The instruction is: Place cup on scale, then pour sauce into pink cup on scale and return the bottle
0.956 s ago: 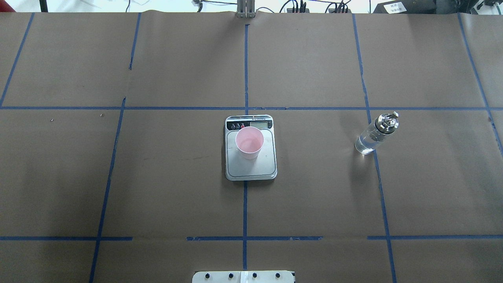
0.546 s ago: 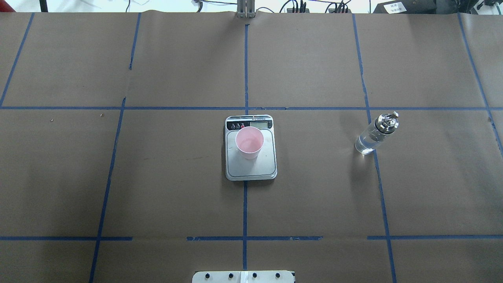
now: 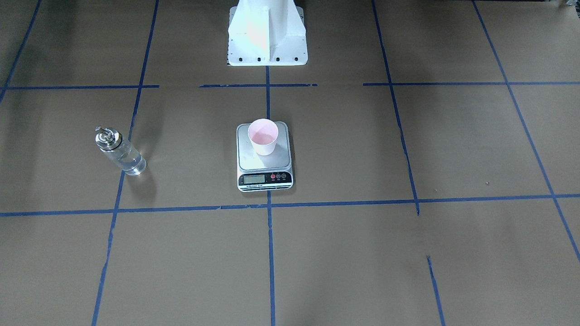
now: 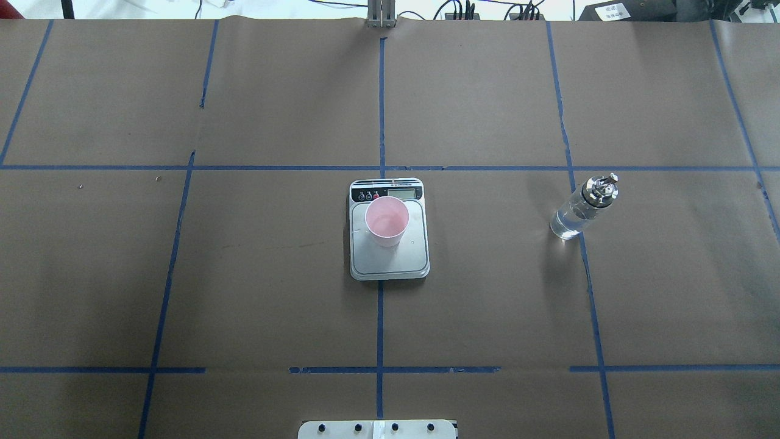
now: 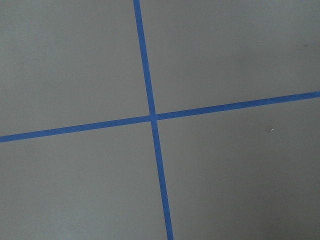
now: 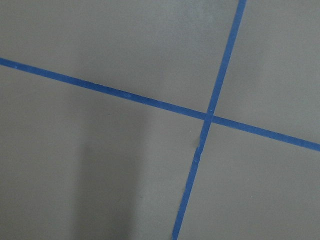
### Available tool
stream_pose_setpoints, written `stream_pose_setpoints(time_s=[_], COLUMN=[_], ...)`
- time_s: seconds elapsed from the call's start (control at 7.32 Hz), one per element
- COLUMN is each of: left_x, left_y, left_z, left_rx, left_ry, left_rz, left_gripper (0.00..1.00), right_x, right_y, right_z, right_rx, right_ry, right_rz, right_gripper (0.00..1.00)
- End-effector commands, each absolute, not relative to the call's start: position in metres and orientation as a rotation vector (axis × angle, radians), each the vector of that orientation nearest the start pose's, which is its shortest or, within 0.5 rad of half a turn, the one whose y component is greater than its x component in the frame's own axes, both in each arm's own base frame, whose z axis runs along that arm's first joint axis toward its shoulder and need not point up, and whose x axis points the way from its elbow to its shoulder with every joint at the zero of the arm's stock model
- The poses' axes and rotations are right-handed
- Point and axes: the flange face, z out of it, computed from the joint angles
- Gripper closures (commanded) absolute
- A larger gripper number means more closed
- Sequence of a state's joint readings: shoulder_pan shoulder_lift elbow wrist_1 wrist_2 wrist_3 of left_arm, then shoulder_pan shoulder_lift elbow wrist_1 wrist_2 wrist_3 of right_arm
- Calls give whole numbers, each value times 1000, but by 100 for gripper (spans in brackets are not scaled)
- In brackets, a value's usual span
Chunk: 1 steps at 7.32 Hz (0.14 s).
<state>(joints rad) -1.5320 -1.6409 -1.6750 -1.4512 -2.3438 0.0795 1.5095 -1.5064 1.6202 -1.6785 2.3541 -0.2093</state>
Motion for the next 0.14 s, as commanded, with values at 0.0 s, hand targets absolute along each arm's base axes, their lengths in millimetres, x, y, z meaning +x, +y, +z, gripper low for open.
stream_pose_setpoints(time_s=[0.0], left_x=[-42], left_y=[-522], left_z=[584], left_rx=[69], left_ry=[779], left_rz=[132], left_gripper=[0], right_x=[31], right_y=[-522], right_z=[608], right_rx=[70], right_ry=[-783], right_rz=[-260], right_gripper=[0])
